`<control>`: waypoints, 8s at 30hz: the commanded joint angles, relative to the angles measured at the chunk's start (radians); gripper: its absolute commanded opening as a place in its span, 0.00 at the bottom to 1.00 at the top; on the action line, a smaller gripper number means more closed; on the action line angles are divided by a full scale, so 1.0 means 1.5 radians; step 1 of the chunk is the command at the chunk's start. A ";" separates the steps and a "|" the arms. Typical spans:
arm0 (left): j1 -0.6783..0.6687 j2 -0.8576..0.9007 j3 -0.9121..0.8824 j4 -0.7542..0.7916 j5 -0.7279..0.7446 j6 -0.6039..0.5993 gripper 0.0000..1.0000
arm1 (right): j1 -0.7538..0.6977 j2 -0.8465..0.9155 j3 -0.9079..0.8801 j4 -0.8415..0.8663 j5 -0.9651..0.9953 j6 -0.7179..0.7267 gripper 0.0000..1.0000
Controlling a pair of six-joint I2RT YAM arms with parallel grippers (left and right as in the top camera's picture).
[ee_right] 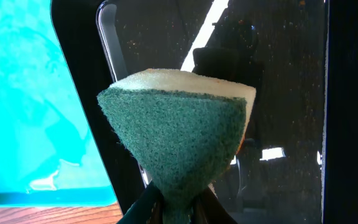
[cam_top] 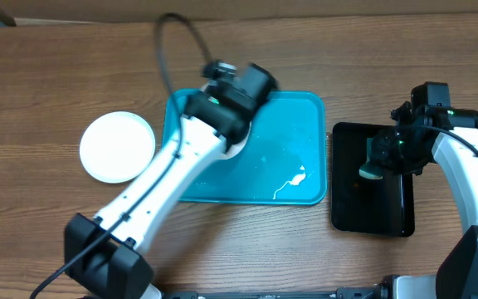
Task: Clean dirty plates on tray and stack at the side
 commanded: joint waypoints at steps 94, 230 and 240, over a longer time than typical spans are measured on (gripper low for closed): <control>0.371 -0.336 -0.090 -0.155 0.547 0.161 1.00 | 0.011 -0.271 0.008 0.008 -0.022 0.010 0.34; 0.371 -0.839 -0.456 0.040 0.522 0.146 1.00 | 0.071 -1.049 -0.765 0.681 0.089 -0.019 1.00; 0.371 -1.065 -0.813 0.397 0.560 0.058 1.00 | 0.071 -1.049 -0.765 0.681 0.089 -0.019 1.00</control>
